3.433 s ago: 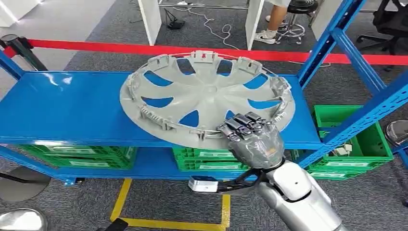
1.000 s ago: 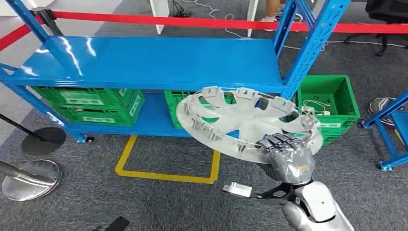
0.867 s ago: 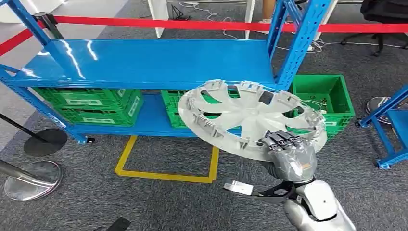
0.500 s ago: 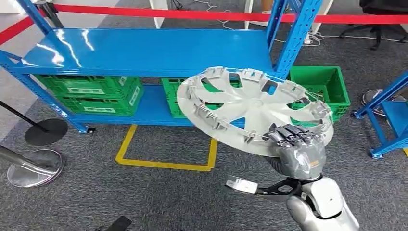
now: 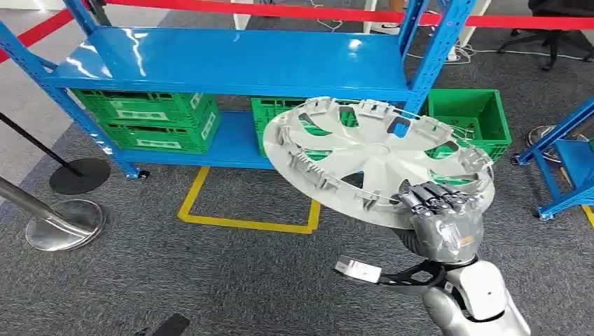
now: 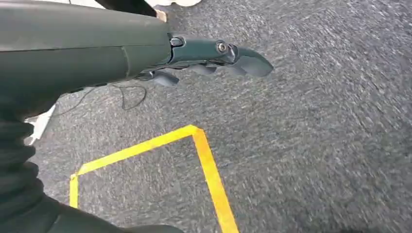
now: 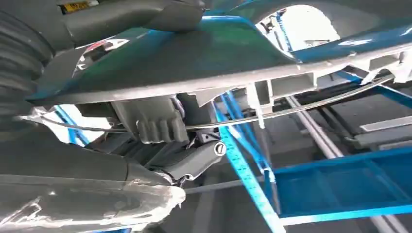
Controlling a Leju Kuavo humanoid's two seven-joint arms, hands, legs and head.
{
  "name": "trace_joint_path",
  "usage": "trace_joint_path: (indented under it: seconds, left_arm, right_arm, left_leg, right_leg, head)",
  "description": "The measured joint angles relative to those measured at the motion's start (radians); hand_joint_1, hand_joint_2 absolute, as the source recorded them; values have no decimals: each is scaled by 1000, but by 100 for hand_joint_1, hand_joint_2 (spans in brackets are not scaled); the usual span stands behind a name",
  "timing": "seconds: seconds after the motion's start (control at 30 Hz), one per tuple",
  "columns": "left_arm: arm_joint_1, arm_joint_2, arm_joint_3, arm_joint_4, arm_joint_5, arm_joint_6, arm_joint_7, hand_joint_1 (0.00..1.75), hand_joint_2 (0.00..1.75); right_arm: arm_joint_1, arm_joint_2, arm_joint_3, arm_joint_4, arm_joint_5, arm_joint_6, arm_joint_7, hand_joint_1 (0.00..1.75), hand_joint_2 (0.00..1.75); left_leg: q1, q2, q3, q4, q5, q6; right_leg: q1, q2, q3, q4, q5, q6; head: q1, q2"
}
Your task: Take the parts from the cabinet and place them on the table.
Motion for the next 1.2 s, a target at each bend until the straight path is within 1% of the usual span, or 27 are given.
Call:
trace_joint_path:
  seconds: [0.07,0.1,0.13,0.17,0.23,0.27,0.3,0.33,0.4,0.43,0.47,0.5,0.6,0.63,0.7,0.73,0.77,0.8,0.87,0.9,0.93,0.97,1.0,1.03,1.1,1.13,1.2]
  left_arm:
    - [1,0,1,0,1,-3,0,0,175]
    - [3,1,2,0,2,-6,0,0,175]
    - [2,3,3,0,3,-6,0,0,175]
    - [3,4,4,0,3,-9,0,0,175]
    - [2,7,4,0,3,-11,0,0,175]
    - [2,7,4,0,3,-13,0,0,175]
    - [2,8,4,0,3,-14,0,0,175]
    - [2,9,4,0,3,-15,0,0,175]
    - [1,11,5,0,3,-16,0,0,175]
    - [-2,13,5,0,4,-16,0,0,175]
    - [-4,10,5,0,6,-17,0,0,175]
    - [-7,11,5,0,6,-18,0,0,175]
    - [-2,11,7,0,8,-20,0,0,175]
    - [2,13,10,0,9,-21,0,0,175]
    - [7,18,18,0,11,-23,0,0,175]
    - [4,19,19,0,11,-24,-1,0,175]
    - [2,19,19,0,11,-24,-2,0,175]
    - [1,19,20,0,11,-26,-2,0,175]
    - [1,19,21,0,11,-27,-2,0,175]
    - [0,20,21,0,12,-27,-2,0,175]
    - [-1,20,21,0,12,-27,-2,0,175]
    - [-1,18,21,0,12,-28,-2,0,175]
    - [-2,19,21,0,12,-29,-2,0,175]
    - [-2,20,21,0,12,-29,-2,0,175]
    - [-1,20,22,0,13,-29,-2,0,175]
    - [0,24,23,0,14,-29,-2,0,175]
    - [0,24,23,0,18,-29,-2,0,175]
  right_arm:
    - [-3,0,0,2,2,0,4,175,175]
    - [-5,0,0,2,4,0,4,175,175]
    - [-11,0,0,3,6,0,6,175,175]
    - [-16,0,0,4,11,0,10,175,175]
    - [-20,0,0,7,22,0,20,175,175]
    - [-23,0,0,12,24,0,23,175,175]
    - [-27,0,0,15,28,0,25,175,175]
    - [-31,0,0,18,31,0,28,175,175]
    - [-36,0,3,25,37,0,37,175,175]
    - [-40,0,5,28,41,0,41,175,175]
    - [-45,0,6,28,43,0,46,175,175]
    - [-52,0,7,28,45,0,47,175,175]
    - [-58,0,11,36,50,0,52,175,175]
    - [-59,0,13,44,52,0,56,175,175]
    - [-61,0,17,53,53,0,59,175,175]
    - [-66,0,20,59,53,0,63,175,175]
    - [-71,0,24,64,54,0,66,175,175]
    - [-75,0,26,67,55,0,67,175,175]
    - [-87,0,32,74,56,0,71,175,175]
    - [-92,0,34,76,57,0,72,175,175]
    - [-96,0,35,79,58,0,74,175,175]
    - [-102,0,35,81,59,0,76,175,175]
    - [-106,0,38,82,60,0,76,175,175]
    - [-108,0,41,86,60,0,79,175,175]
    - [-114,0,42,90,62,0,84,175,175]
    - [-117,0,45,93,63,0,85,175,175]
    - [-123,1,52,97,61,0,88,175,175]
  left_leg:
    - [6,0,-5,-6,20,-12]
    - [1,-2,-10,-6,29,-18]
    - [4,-4,-22,2,-4,-26]
    - [5,-4,-35,45,-68,-32]
    - [10,-4,-75,201,-190,-41]
    - [13,-4,-92,285,-223,-44]
    - [15,-4,-95,331,-214,-47]
    - [17,-4,-80,337,-180,-49]
    - [22,-4,2,249,-99,-55]
    - [27,-4,67,162,-95,-60]
    - [30,-5,138,70,-113,-63]
    - [25,-12,175,-12,-147,-49]
    - [19,-13,139,-8,-129,-20]
    - [21,-7,132,-9,-121,-9]
    - [16,-5,115,-8,-104,8]
    - [12,-5,103,-7,-94,12]
    - [8,-5,91,-5,-85,16]
    - [4,-5,79,-1,-77,18]
    - [-5,-5,57,4,-63,20]
    - [-9,-5,46,5,-54,21]
    - [-12,-6,39,5,-47,21]
    - [-15,-6,31,6,-39,19]
    - [-16,-6,26,8,-32,16]
    - [-11,-5,24,6,-18,10]
    - [-4,-5,15,2,0,0]
    - [-5,-6,6,5,-11,-7]
    - [-1,-8,-21,84,-123,-25]
  right_leg:
    - [7,3,-18,9,16,-4]
    - [3,1,-41,1,30,-15]
    - [-3,-4,-36,0,42,-23]
    - [-6,-3,-51,0,54,-34]
    - [-6,-4,-80,1,77,-36]
    - [-7,-6,-97,2,89,-35]
    - [-7,-6,-112,4,100,-32]
    - [-9,-6,-127,6,111,-29]
    - [-15,-6,-156,12,129,-19]
    - [-17,-6,-167,17,137,-12]
    - [-11,-5,-178,22,142,-7]
    - [-11,-7,-188,29,154,0]
    - [-20,-7,-209,14,193,22]
    - [-23,-7,-217,18,176,25]
    - [-23,-7,-243,115,59,28]
    - [-21,-7,-263,209,-2,28]
    - [-19,-7,-279,291,-39,26]
    - [-15,-7,-281,339,-44,23]
    - [-6,-6,-229,314,12,8]
    - [1,-5,-171,242,48,-4]
    - [8,-4,-109,156,64,-19]
    - [15,-5,-56,67,28,-38]
    - [14,-6,-16,3,16,-34]
    - [18,-3,-24,9,25,-27]
    - [25,-1,-36,9,44,-31]
    - [12,-6,-39,-4,61,-37]
    - [10,-8,-68,-4,84,-46]
  head:
    - [9,0]
    - [8,0]
    - [10,0]
    - [6,0]
    - [5,0]
    - [5,0]
    - [5,0]
    - [5,0]
    - [5,0]
    - [4,0]
    - [1,0]
    - [3,0]
    - [2,0]
    - [2,0]
    - [7,0]
    - [10,0]
    - [10,0]
    - [10,0]
    - [10,0]
    - [10,0]
    - [11,0]
    - [8,0]
    - [8,0]
    - [8,0]
    - [15,0]
    - [16,0]
    - [11,0]
